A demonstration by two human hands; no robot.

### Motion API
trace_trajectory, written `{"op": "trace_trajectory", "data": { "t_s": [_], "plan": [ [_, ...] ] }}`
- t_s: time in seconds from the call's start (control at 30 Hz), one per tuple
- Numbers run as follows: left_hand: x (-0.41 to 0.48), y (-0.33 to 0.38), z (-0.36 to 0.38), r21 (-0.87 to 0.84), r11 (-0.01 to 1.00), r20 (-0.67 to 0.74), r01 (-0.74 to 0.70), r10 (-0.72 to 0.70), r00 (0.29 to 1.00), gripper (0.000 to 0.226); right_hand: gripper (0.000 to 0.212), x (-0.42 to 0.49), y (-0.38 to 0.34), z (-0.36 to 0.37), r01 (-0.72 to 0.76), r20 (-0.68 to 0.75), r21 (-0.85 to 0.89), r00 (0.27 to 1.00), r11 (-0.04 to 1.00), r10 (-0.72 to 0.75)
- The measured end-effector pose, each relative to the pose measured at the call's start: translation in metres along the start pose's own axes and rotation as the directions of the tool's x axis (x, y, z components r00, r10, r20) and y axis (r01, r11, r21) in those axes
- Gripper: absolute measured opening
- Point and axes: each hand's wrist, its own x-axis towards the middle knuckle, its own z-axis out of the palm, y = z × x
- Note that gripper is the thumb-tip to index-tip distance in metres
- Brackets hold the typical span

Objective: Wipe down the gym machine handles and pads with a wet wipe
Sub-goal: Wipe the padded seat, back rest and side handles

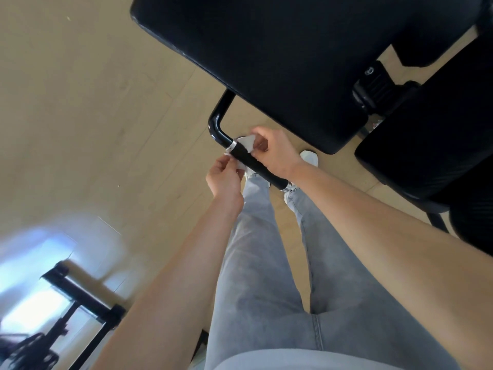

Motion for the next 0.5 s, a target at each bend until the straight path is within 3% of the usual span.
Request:
{"op": "trace_trajectory", "data": {
  "t_s": [0.13,0.3,0.4,0.5],
  "plan": [
    [-0.018,-0.023,0.004,0.15,0.984,0.085,0.092,-0.106,0.991,0.012,0.023,-0.021,0.026,-0.011,-0.144,0.076,-0.106,0.985,0.984,0.152],
    [-0.053,-0.023,0.006,0.304,0.943,0.21,0.133,-0.202,0.957,0.014,0.02,-0.047,0.042,-0.032,-0.253,0.074,-0.226,0.958,0.941,0.276],
    [-0.067,-0.001,0.009,0.373,0.927,0.302,0.05,-0.172,0.937,0.018,0.014,-0.059,0.037,-0.048,-0.259,0.032,-0.148,0.963,0.954,0.267],
    [-0.078,0.03,0.023,0.408,0.906,0.343,-0.113,-0.037,0.939,0.012,0.012,-0.068,0.022,-0.069,-0.256,-0.059,0.023,0.965,0.966,0.257]
  ]
}}
